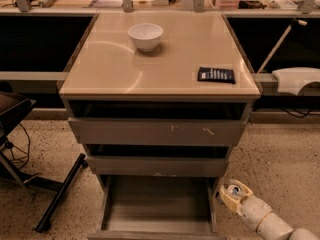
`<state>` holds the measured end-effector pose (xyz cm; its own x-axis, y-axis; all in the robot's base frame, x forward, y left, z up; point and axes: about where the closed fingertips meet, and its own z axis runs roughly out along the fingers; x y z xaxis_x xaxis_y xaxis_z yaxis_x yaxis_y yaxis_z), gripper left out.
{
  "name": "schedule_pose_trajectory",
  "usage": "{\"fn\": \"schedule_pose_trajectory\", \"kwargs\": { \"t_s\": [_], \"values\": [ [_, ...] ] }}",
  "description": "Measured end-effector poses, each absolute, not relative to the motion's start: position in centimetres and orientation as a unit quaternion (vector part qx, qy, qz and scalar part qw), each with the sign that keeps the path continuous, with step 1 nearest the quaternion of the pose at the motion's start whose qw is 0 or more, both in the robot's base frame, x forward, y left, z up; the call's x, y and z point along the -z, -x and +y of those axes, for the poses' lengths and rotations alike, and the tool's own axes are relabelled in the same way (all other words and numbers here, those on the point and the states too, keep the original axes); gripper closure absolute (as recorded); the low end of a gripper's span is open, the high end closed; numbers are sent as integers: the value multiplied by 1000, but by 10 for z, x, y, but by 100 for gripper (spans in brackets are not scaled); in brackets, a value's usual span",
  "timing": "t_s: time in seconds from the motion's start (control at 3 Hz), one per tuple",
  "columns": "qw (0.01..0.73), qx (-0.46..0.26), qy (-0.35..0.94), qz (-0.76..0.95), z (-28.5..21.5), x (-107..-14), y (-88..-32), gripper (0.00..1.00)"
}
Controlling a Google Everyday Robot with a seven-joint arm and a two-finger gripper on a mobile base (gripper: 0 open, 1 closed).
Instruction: Pick redbull can from bottom drawer and place on counter
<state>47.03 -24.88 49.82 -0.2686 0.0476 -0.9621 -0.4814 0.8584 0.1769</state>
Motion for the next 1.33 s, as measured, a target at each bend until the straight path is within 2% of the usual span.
{"fn": "schedule_pose_trajectory", "kwargs": {
  "t_s": [0.33,1.0,1.33],
  "values": [
    [612,-207,168,745,-257,-565,-482,100],
    [666,-120,216,704,-258,-798,-512,100],
    [694,-50,227,681,-249,-916,-519,100]
  ]
}}
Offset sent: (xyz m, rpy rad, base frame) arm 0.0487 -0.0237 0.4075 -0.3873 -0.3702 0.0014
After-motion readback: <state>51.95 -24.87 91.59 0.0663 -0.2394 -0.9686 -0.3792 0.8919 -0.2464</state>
